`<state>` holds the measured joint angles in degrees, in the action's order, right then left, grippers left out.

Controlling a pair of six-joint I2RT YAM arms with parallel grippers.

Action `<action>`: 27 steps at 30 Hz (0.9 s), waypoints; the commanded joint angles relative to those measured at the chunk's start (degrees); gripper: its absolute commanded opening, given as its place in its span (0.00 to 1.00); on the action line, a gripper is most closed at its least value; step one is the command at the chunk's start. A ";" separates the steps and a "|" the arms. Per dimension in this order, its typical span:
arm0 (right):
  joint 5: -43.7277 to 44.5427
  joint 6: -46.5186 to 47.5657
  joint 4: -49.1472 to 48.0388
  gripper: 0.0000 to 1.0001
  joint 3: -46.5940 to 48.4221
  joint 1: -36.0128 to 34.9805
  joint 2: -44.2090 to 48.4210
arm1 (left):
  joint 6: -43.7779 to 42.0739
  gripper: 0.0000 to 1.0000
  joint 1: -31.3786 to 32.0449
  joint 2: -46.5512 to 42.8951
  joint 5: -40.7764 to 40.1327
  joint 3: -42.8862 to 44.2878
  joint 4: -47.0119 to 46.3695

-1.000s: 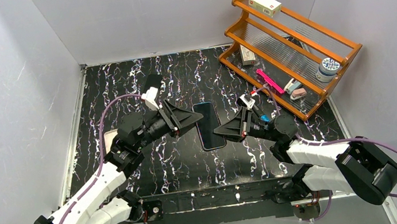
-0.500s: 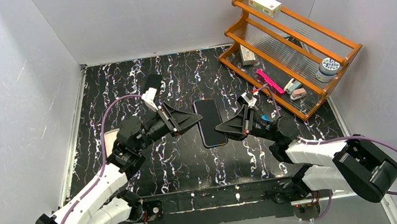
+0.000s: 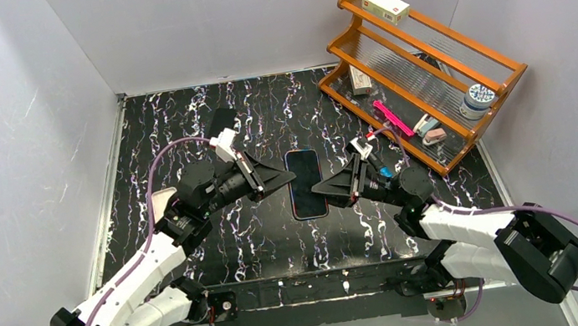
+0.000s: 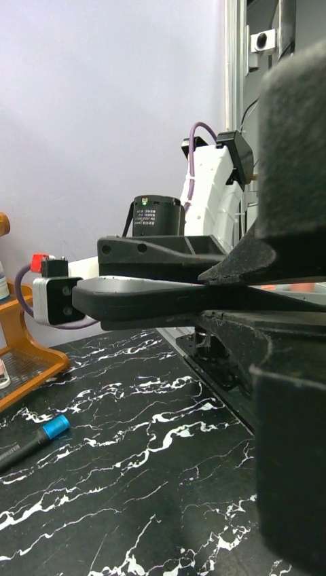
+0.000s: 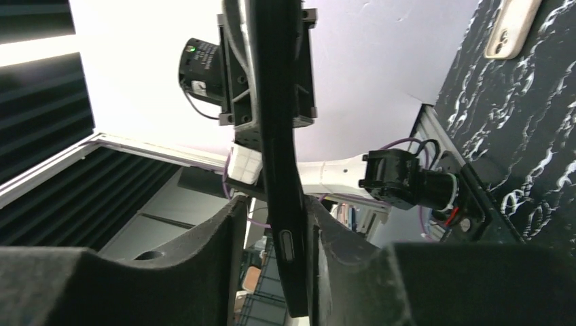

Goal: Put the phone into the phone case

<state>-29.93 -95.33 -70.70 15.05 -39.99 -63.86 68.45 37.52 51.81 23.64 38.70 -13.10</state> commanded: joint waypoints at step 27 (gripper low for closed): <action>14.11 4.19 -1.22 0.14 1.27 -0.45 3.04 | 6.32 0.41 0.24 -2.95 5.03 -5.83 -3.48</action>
<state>-18.52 -90.89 -64.47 15.53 -40.53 -61.21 73.52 37.63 48.56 26.17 34.06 -13.06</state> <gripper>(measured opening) 0.219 0.441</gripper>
